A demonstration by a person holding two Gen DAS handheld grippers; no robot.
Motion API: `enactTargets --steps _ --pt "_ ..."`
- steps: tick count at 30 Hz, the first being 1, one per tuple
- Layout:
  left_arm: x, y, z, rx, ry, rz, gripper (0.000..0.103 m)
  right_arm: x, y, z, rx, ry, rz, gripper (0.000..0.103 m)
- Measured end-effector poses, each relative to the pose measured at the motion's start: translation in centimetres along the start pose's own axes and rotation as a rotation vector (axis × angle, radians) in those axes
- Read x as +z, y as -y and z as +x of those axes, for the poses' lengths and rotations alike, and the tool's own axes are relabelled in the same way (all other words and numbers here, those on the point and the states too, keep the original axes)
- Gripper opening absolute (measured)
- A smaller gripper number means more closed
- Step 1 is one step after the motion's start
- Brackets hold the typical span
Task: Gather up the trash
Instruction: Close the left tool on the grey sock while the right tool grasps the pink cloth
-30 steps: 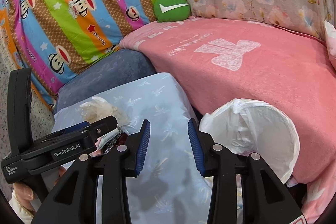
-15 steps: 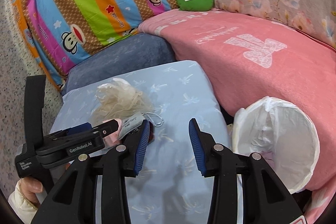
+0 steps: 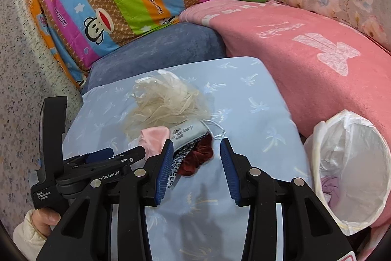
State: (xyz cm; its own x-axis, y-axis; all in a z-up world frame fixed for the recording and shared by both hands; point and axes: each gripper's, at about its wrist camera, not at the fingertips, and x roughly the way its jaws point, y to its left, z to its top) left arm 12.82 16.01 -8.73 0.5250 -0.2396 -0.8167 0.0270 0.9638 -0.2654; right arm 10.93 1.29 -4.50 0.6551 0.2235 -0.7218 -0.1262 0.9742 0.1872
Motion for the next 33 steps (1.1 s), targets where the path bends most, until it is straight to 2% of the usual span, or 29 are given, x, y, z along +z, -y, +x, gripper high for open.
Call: enactTargets --steps 5,15,22,25,27,29,33 --pt "-0.1 -2.1 0.3 -0.049 -0.019 -0.071 0.080 0.1 -1.6 1.6 0.014 -0.025 -0.025 0.040" --pt "0.2 -4.0 0.7 -0.048 -0.035 -0.108 0.080 -0.1 -5.0 6.2 0.061 -0.087 -0.071 0.040" --pt "0.8 -5.6 0.1 -0.068 -0.017 -0.151 0.080 -0.7 -6.2 9.0 0.073 -0.140 -0.103 0.040" --pt "1.1 -5.6 0.2 -0.075 -0.018 -0.156 0.080 -0.9 -6.4 10.2 0.065 -0.152 -0.109 0.032" --pt "1.1 -5.7 0.4 -0.081 -0.022 -0.161 0.080 -0.9 -6.5 11.0 0.062 -0.169 -0.104 0.012" --pt "1.2 -5.5 0.6 -0.092 -0.028 -0.165 0.080 -1.0 -6.2 11.3 0.050 -0.172 -0.091 0.005" --pt "1.2 -4.7 0.9 -0.118 -0.038 -0.163 0.080 -0.9 -5.2 10.0 0.035 -0.136 -0.062 0.002"
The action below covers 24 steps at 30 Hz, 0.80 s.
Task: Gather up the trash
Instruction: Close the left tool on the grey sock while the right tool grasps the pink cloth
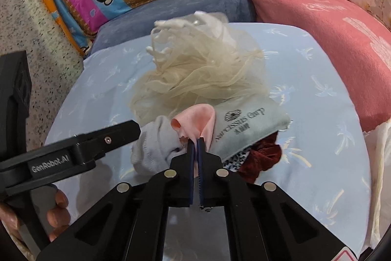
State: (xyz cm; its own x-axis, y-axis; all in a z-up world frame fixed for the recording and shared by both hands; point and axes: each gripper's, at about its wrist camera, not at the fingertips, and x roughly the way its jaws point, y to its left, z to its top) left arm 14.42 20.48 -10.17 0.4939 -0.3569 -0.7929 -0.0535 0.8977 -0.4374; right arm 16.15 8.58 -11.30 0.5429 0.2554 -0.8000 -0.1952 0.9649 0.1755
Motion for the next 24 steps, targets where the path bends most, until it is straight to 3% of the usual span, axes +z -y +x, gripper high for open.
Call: enactTargets --steps 9,10,11,15,16,24 --pt "-0.8 3.1 1.6 -0.032 -0.029 0.048 0.080 0.7 1.6 -4.3 -0.006 0.077 0.042 0.002" --pt "-0.9 3.3 1.8 -0.026 -0.034 0.052 0.075 0.8 1.7 -4.7 -0.006 0.086 0.045 0.002" --pt "-0.8 3.5 2.0 -0.031 -0.040 0.055 0.065 0.8 1.9 -5.2 -0.007 0.093 0.047 0.002" --pt "-1.0 4.0 2.0 -0.029 -0.060 0.073 0.049 0.8 2.8 -7.1 -0.004 0.126 0.062 0.002" --pt "-1.2 4.1 1.8 -0.030 -0.060 0.080 0.040 0.9 3.0 -7.5 -0.004 0.135 0.067 0.002" --pt "-1.5 6.8 -0.5 -0.045 -0.021 0.141 0.030 0.9 4.5 -11.3 -0.013 0.204 0.092 0.002"
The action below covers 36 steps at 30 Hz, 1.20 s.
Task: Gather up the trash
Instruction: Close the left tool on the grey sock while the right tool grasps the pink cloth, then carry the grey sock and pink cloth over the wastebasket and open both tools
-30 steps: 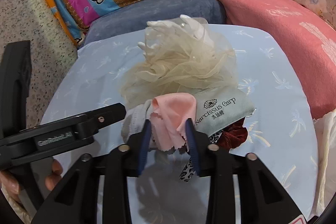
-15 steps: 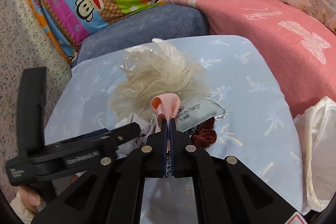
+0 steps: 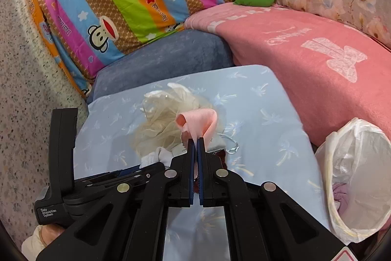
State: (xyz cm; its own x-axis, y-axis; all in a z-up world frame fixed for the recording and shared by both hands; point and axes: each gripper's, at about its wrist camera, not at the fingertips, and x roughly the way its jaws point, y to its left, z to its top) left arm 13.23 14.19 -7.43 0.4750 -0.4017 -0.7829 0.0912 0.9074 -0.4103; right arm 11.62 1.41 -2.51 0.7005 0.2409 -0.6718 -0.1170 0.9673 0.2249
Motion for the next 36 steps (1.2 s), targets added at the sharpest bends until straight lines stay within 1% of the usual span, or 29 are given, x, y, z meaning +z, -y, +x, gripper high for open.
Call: enactTargets --steps 8,14,26,36 --pt "0.4 4.5 -2.5 -0.029 0.064 0.081 0.030 1.0 2.2 -4.0 -0.022 0.071 0.026 0.002" --pt "0.7 8.6 -3.1 -0.065 0.088 0.158 0.030 1.5 4.9 -7.6 -0.052 0.137 0.059 0.002" --pt "0.0 16.9 -2.7 -0.137 0.087 0.307 0.030 1.0 12.2 -14.0 -0.144 0.239 0.157 0.002" --pt "-1.1 22.9 -1.3 -0.189 0.061 0.419 0.030 -0.2 18.4 -16.8 -0.212 0.275 0.246 0.002"
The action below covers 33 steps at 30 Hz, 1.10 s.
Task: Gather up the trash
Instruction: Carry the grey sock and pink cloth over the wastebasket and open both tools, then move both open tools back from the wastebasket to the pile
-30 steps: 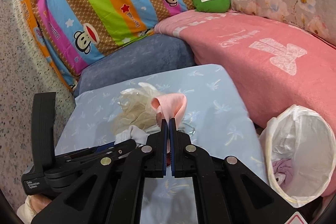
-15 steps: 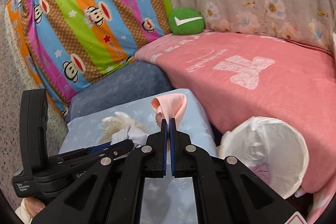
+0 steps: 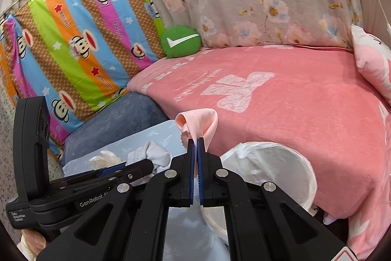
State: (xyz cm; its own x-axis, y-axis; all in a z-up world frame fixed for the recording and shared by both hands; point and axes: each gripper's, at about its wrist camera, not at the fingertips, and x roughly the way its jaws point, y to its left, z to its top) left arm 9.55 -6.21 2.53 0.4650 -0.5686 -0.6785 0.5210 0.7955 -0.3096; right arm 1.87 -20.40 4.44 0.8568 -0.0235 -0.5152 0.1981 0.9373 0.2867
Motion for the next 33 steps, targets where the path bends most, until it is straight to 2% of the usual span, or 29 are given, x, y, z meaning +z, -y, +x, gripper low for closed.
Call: enactTargets --steps 11,22,25,27,29,31,33 --pt "0.7 4.1 3.1 -0.045 -0.047 0.064 0.030 0.1 4.3 0.4 -0.053 0.000 0.057 0.002" --pt "1.5 5.8 6.0 -0.070 -0.073 0.091 0.034 0.4 6.8 2.4 -0.087 -0.023 0.077 0.002" --pt "1.7 6.0 6.4 -0.067 -0.059 0.097 0.039 0.5 7.0 2.9 -0.094 -0.028 0.078 0.002" --pt "1.9 6.0 6.6 -0.062 -0.056 0.101 0.047 0.5 7.2 3.4 -0.098 -0.033 0.081 0.004" --pt "2.1 5.9 6.8 -0.054 -0.054 0.095 0.060 0.5 7.3 3.6 -0.103 -0.032 0.086 0.006" --pt "2.3 5.7 6.9 -0.047 -0.044 0.087 0.066 0.6 7.3 3.9 -0.108 -0.031 0.085 0.008" --pt "2.4 5.4 7.0 -0.043 -0.042 0.081 0.066 0.5 7.4 4.2 -0.114 -0.037 0.090 0.010"
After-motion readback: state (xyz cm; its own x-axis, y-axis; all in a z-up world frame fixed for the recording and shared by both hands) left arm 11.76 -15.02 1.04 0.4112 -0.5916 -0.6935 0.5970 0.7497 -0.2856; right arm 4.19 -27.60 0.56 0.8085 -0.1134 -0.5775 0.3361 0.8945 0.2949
